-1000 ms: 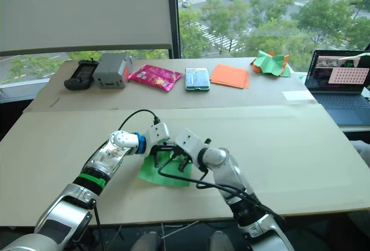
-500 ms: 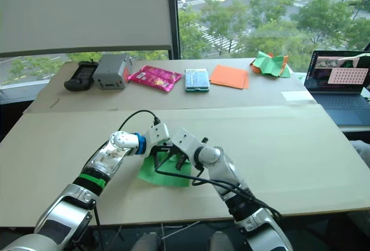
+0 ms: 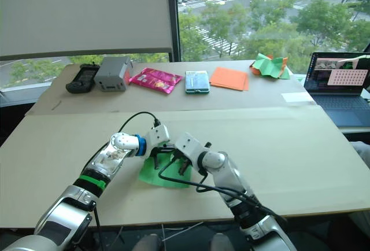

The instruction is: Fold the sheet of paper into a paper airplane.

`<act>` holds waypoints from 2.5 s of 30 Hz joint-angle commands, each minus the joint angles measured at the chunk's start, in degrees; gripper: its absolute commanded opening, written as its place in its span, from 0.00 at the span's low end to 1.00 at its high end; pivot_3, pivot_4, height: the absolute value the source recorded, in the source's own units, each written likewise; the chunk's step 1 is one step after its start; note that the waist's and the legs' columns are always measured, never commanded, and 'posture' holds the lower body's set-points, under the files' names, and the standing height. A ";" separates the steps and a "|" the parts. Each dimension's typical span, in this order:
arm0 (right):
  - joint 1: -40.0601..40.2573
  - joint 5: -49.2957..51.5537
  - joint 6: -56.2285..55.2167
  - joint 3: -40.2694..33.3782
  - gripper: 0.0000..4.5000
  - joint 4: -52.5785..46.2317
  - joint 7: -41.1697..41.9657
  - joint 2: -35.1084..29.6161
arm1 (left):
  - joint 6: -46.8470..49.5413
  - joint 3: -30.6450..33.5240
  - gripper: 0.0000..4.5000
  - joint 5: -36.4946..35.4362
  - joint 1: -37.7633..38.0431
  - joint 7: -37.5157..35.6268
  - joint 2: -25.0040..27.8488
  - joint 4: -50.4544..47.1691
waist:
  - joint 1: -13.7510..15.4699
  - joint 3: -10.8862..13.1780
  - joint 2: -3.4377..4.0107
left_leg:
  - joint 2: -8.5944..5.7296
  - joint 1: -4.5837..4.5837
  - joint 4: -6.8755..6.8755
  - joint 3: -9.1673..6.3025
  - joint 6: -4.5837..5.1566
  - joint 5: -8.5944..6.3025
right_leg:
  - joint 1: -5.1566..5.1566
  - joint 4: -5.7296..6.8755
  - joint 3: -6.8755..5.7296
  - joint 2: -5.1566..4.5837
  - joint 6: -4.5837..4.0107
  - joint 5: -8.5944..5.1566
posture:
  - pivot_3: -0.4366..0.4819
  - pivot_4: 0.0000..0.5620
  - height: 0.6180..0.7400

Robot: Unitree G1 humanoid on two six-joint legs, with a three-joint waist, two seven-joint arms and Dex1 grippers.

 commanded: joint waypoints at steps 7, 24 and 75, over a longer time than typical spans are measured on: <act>5.55 0.50 5.74 2.75 0.01 -0.30 1.49 -3.62 | 0.01 -0.86 0.00 1.47 0.84 -0.52 0.57 1.47 | 0.03 -0.02 -0.02 | 0.00 0.00 0.00 0.00 -0.12 -0.08 | 0.00 -0.03 0.00 -0.01 0.01 -0.02 | 0.48 0.27 0.72; 11.94 2.89 10.72 3.01 0.01 -8.22 1.66 -9.19 | -0.53 -0.86 0.00 1.58 0.89 -0.83 0.71 1.84 | 0.14 -0.16 -0.17 | -0.02 0.00 0.00 0.01 -0.24 -0.15 | 0.02 -0.07 -0.07 -0.10 0.04 -0.12 | 0.48 0.27 0.72; -1.96 4.04 -8.98 6.45 0.00 3.72 0.94 -4.38 | 36.40 29.96 0.34 -27.06 16.86 6.07 6.41 -31.56 | -0.58 0.42 -0.29 | 0.00 -0.46 -0.13 -0.04 0.03 0.01 | -0.66 0.03 -0.10 -0.08 0.10 -0.23 | 0.48 0.27 0.72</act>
